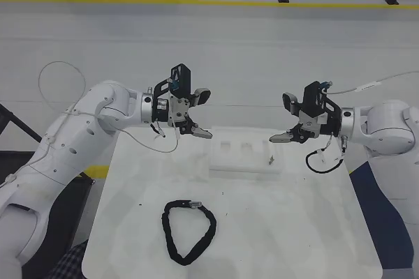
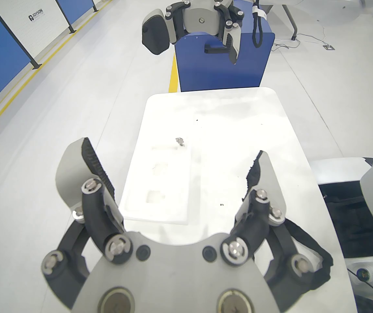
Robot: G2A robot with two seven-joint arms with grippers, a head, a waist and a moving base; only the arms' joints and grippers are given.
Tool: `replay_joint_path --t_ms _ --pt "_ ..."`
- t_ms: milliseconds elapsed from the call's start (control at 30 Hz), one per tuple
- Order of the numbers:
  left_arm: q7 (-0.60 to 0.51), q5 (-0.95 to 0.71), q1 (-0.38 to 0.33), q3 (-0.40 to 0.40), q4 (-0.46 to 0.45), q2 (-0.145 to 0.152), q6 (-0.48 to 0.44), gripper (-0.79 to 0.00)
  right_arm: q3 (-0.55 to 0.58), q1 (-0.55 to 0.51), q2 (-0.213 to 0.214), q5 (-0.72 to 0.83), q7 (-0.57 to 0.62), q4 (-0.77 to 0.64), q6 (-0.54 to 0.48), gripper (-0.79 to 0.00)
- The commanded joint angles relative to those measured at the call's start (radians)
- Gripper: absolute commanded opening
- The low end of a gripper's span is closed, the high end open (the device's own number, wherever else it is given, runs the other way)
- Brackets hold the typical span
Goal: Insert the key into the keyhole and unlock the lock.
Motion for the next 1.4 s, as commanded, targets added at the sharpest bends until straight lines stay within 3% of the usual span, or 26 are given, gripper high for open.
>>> replay_joint_path --t_ms 0,500,900,1100,1367 --pt "0.0 0.0 0.0 0.0 0.0 0.0 0.0 -0.001 0.0 0.0 0.0 0.0 0.0 0.0 0.0 0.0" --pt "0.0 0.0 0.0 0.0 0.0 0.0 0.0 0.0 -0.003 -0.008 0.0 -0.014 -0.005 -0.005 0.023 0.0" --pt "0.0 0.0 0.0 0.0 0.0 0.0 0.0 0.0 -0.092 -0.019 -0.016 -0.083 -0.003 0.132 0.268 0.0" --pt "0.0 0.0 0.0 0.0 0.0 0.0 0.0 0.0 -0.192 0.038 -0.047 -0.071 0.08 0.223 0.412 0.0" --pt "0.0 0.0 0.0 0.0 0.0 0.0 0.0 0.0 -0.314 0.1 -0.106 0.005 0.164 0.357 0.689 0.0"
